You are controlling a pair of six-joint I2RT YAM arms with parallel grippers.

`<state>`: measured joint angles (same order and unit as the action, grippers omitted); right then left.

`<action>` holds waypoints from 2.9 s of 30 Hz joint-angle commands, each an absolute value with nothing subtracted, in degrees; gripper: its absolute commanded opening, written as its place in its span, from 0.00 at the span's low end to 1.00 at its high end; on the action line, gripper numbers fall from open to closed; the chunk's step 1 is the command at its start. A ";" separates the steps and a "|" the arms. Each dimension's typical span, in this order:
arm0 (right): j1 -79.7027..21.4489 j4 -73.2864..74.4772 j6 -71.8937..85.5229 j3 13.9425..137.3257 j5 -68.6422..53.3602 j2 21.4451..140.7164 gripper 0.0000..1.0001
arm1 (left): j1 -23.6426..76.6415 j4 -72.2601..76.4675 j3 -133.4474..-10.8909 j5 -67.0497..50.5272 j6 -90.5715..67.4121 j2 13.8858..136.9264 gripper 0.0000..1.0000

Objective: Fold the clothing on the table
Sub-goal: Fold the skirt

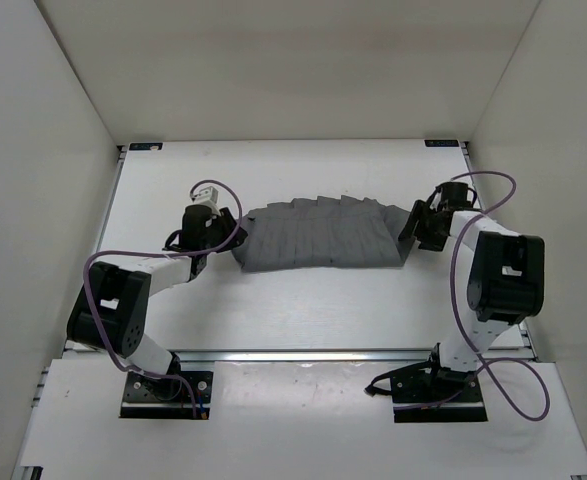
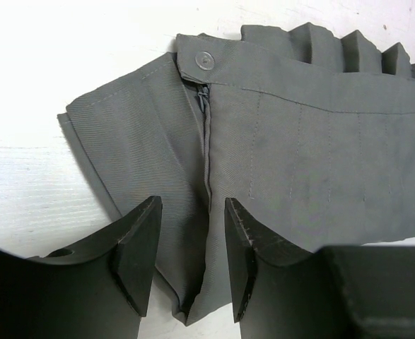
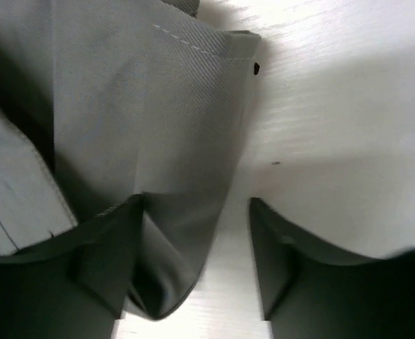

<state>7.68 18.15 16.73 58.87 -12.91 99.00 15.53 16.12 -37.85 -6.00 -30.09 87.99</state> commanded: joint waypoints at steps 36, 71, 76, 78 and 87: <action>-22.05 12.92 18.02 77.68 -30.06 94.83 0.00 | 15.99 15.91 -39.03 -3.96 -32.52 95.27 0.44; -42.63 26.71 15.65 112.40 -34.89 133.14 0.00 | 14.77 20.04 -35.24 -4.13 -34.63 94.04 0.44; -43.68 31.54 13.71 115.57 -34.37 136.05 0.01 | 14.85 20.39 -34.98 -4.39 -34.72 93.52 0.44; -44.21 34.52 12.58 118.20 -31.74 137.46 0.00 | 14.68 20.04 -35.16 -4.66 -34.80 93.87 0.44; -45.70 53.70 9.93 136.14 -11.01 148.97 0.00 | 13.80 16.27 -34.27 -3.69 -33.14 86.14 0.44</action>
